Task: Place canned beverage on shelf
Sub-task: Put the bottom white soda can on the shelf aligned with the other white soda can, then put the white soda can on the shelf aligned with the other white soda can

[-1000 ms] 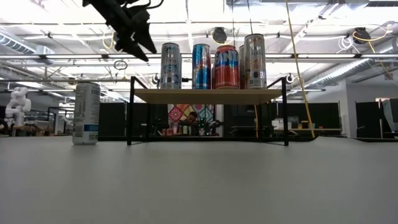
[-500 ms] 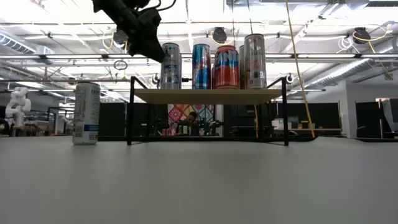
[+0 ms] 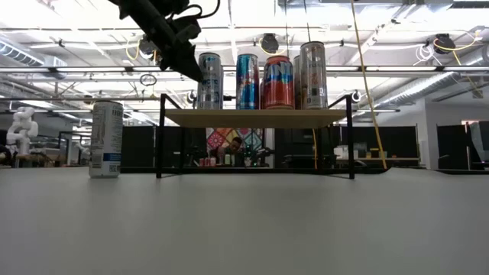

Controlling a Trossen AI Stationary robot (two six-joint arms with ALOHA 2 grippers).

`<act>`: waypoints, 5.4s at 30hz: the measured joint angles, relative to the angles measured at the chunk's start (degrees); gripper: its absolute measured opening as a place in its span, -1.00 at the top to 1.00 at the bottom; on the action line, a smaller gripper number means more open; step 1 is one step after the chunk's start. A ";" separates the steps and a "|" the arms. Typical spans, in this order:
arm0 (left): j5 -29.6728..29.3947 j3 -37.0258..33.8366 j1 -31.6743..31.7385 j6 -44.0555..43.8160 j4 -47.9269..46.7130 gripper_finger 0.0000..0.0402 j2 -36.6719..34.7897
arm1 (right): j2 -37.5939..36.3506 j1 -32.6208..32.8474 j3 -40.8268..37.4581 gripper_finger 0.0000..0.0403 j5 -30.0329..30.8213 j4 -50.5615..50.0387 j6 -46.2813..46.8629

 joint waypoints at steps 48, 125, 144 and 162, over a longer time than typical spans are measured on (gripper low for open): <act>0.28 5.28 -2.17 -19.07 -7.80 0.76 -5.60 | 0.00 -0.08 0.00 -0.76 1.43 -0.22 0.39; -3.35 -0.89 6.62 -16.78 -50.24 -0.18 1.85 | 11.26 3.53 0.02 -0.76 -2.10 18.29 10.69; 30.07 9.27 -10.73 -46.52 -35.19 -0.18 -16.08 | 10.03 4.32 0.02 -0.76 -6.46 16.29 16.88; 12.27 13.27 -25.71 -37.59 4.30 -0.18 -13.98 | 9.91 4.32 13.59 -0.81 -8.52 6.52 2.74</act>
